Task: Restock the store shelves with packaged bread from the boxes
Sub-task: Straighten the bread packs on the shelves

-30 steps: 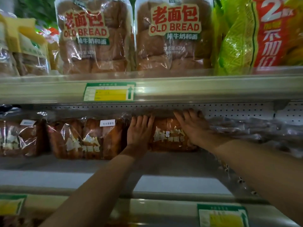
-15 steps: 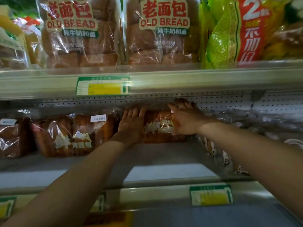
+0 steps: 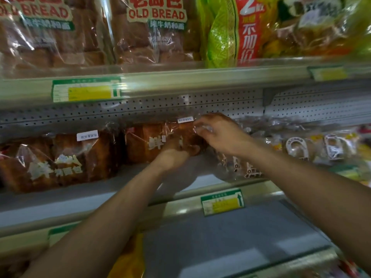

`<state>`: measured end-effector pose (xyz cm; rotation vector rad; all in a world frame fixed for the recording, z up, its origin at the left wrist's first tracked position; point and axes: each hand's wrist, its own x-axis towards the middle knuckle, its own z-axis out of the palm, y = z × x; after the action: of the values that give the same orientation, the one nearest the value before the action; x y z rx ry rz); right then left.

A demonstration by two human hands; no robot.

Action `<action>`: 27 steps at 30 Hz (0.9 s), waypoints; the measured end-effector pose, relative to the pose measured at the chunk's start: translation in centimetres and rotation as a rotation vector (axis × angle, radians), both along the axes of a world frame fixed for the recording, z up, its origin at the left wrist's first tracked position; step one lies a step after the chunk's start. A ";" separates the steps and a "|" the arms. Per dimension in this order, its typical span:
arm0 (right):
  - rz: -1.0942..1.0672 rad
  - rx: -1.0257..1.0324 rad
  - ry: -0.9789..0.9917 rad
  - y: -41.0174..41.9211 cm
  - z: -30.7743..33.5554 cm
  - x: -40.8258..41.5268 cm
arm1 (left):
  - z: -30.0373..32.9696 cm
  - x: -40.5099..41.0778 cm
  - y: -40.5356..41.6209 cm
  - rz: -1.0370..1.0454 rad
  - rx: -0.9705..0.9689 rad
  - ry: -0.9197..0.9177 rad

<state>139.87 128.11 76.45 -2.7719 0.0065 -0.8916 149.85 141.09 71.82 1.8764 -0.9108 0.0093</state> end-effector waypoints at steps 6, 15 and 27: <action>0.006 0.073 0.167 -6.5 0.7 -6.4 | -0.5 -1.7 -3.2 -0.022 -0.138 0.330; -0.107 -0.447 0.319 -10.8 -3.6 -7.3 | 0.6 -4.5 -11.1 0.123 -0.305 0.660; 0.009 -0.426 0.366 -12.0 -2.5 -4.7 | 0.9 -4.3 -12.2 0.195 -0.527 0.624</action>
<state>135.14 116.15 73.98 -3.2888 -0.1506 -0.4041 145.59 128.84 72.70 1.3386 -0.2539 -0.1902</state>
